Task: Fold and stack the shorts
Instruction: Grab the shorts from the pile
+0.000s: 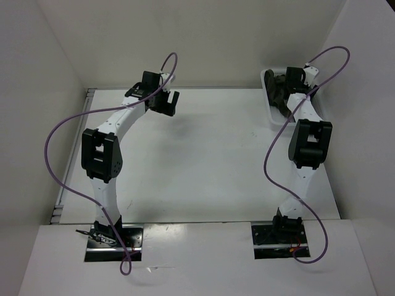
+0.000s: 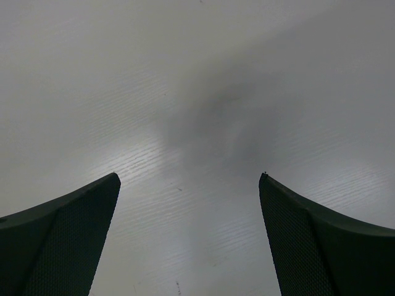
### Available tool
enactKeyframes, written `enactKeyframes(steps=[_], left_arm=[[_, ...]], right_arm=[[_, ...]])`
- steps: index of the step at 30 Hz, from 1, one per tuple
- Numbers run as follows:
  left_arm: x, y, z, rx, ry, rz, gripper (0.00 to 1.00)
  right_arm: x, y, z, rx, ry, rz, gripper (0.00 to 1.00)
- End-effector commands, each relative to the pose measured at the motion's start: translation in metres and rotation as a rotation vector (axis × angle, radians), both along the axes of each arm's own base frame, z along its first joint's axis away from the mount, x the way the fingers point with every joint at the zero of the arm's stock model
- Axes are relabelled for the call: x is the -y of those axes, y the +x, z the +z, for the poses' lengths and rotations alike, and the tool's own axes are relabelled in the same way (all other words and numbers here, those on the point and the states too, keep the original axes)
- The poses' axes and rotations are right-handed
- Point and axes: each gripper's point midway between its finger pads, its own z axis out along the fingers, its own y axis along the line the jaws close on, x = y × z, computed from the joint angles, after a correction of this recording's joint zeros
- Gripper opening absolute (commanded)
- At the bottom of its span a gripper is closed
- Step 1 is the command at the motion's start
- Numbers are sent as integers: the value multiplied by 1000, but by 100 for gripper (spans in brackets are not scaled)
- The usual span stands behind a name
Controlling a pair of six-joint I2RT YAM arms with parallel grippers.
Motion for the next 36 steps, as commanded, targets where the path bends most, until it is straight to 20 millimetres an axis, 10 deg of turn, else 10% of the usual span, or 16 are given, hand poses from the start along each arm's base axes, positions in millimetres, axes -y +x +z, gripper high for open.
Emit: enactKeyframes(steps=[1, 9, 15, 36], left_arm=[[1, 5, -6, -3, 10, 1, 100], [5, 1, -4, -3, 10, -8, 100], [9, -3, 2, 6, 7, -17, 100], [18, -10, 29, 50, -47, -61, 100]], right_arm=[[4, 13, -18, 18, 35, 41, 93], [-9, 13, -39, -24, 88, 105, 65], [-12, 12, -36, -24, 98, 120, 0], [-106, -4, 107, 223, -7, 140, 0]])
